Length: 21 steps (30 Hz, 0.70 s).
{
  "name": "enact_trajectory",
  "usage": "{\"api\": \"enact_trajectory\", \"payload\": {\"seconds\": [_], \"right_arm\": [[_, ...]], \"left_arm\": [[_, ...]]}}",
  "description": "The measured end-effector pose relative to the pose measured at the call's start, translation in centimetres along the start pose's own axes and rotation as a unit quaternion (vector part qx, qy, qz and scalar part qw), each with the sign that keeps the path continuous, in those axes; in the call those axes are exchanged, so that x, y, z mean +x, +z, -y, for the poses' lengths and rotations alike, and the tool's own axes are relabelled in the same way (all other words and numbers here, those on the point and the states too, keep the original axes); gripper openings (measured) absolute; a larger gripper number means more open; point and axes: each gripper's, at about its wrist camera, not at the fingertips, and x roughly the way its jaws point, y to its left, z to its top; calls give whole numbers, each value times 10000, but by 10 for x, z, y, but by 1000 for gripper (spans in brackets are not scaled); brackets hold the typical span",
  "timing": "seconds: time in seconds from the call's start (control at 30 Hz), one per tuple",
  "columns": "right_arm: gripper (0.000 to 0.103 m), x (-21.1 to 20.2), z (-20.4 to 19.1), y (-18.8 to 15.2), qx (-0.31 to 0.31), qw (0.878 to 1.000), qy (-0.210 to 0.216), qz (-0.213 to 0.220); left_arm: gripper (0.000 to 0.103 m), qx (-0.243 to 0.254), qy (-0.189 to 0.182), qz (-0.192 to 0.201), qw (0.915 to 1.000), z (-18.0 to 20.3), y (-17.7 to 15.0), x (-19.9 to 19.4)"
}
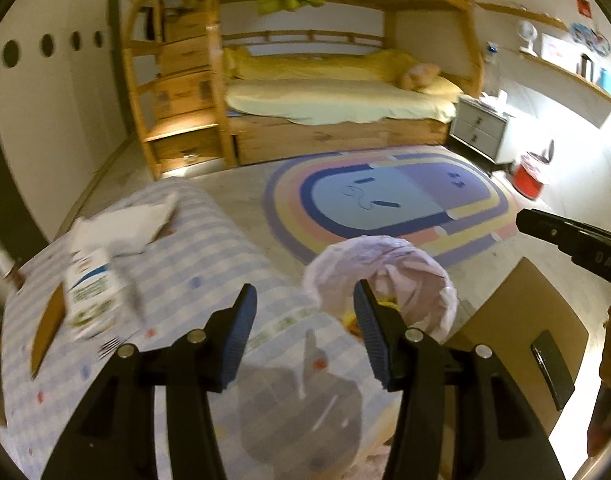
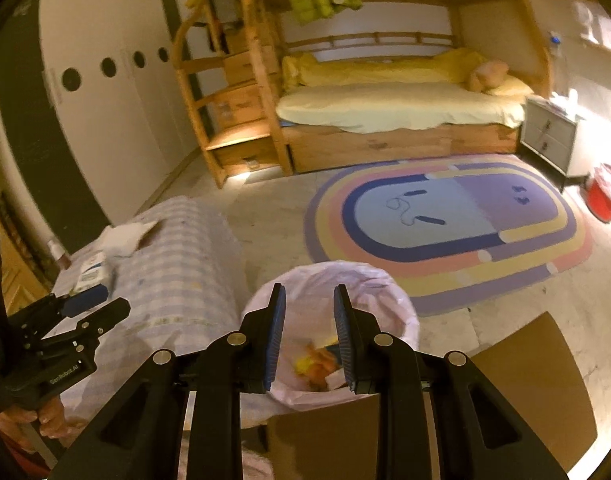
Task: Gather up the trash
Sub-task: 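Move both tools back over the table toward the milk carton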
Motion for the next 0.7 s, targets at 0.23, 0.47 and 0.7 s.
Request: {"api": "enact_trajectory", "payload": {"seconds": [0.23, 0.47, 0.7], "right_arm": [[38, -2, -65, -4, -618, 9963, 588, -144], [65, 3, -129, -13, -1374, 9858, 935, -250], [73, 18, -177, -14, -1727, 9780, 1145, -226]], "left_arm": [[52, -368, 425, 205, 9982, -40, -18, -43], [63, -855, 858, 306, 9922, -84, -42, -72], [67, -1419, 1419, 232, 9794, -142, -68, -87]]}}
